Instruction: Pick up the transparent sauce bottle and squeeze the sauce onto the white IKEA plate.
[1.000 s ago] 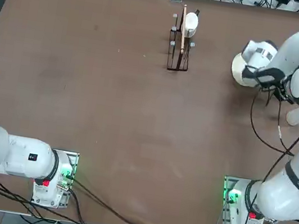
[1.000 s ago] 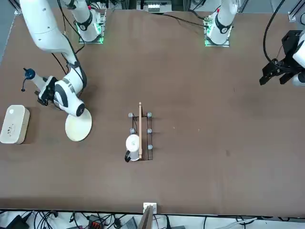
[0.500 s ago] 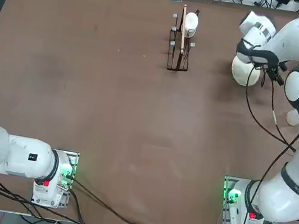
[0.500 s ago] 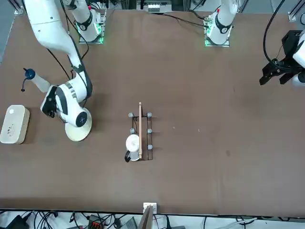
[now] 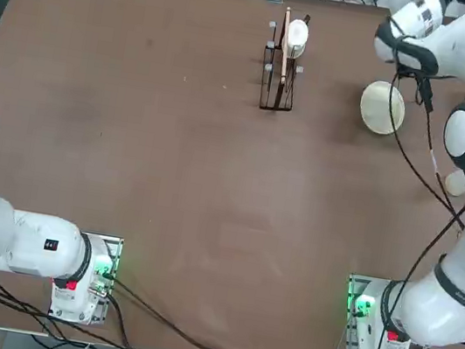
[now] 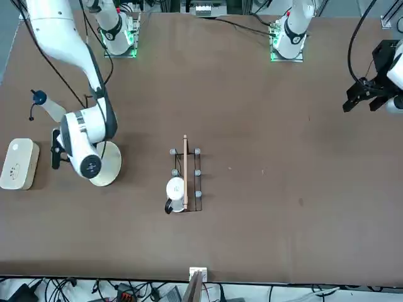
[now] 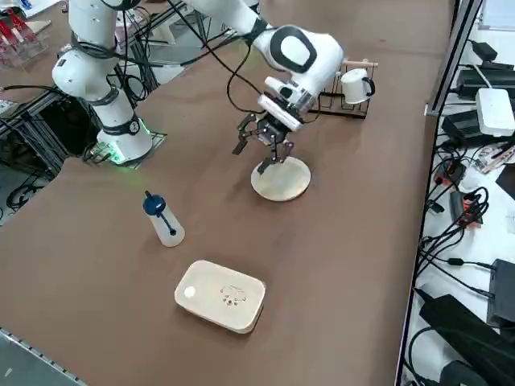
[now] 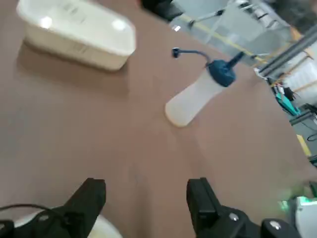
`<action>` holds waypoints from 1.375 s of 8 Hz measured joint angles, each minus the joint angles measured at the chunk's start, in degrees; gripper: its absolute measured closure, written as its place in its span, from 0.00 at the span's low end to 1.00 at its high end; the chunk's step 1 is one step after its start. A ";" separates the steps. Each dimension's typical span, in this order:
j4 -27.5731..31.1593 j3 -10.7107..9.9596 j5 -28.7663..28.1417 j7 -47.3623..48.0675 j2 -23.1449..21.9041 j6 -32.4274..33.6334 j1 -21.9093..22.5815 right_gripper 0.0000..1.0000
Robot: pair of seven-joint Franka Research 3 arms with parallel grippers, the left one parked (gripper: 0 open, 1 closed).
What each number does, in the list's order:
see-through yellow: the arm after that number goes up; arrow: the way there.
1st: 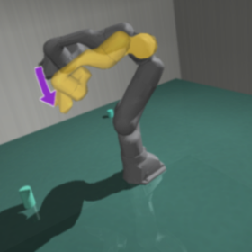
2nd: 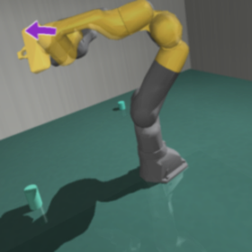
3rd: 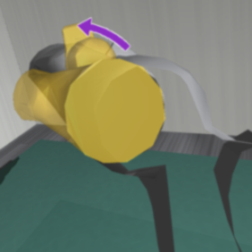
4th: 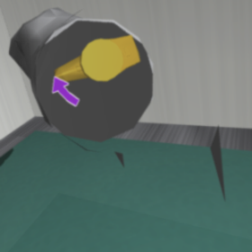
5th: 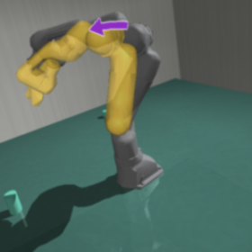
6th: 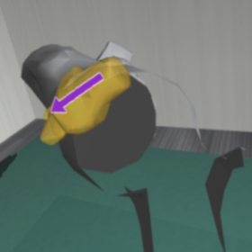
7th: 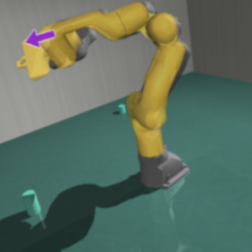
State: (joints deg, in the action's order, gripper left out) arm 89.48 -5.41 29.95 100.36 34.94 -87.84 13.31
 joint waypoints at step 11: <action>-9.68 -0.33 -26.87 -75.72 -18.22 9.70 -10.42 0.00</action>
State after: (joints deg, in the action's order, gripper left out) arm 79.80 -5.75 3.08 24.64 16.72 -78.14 2.89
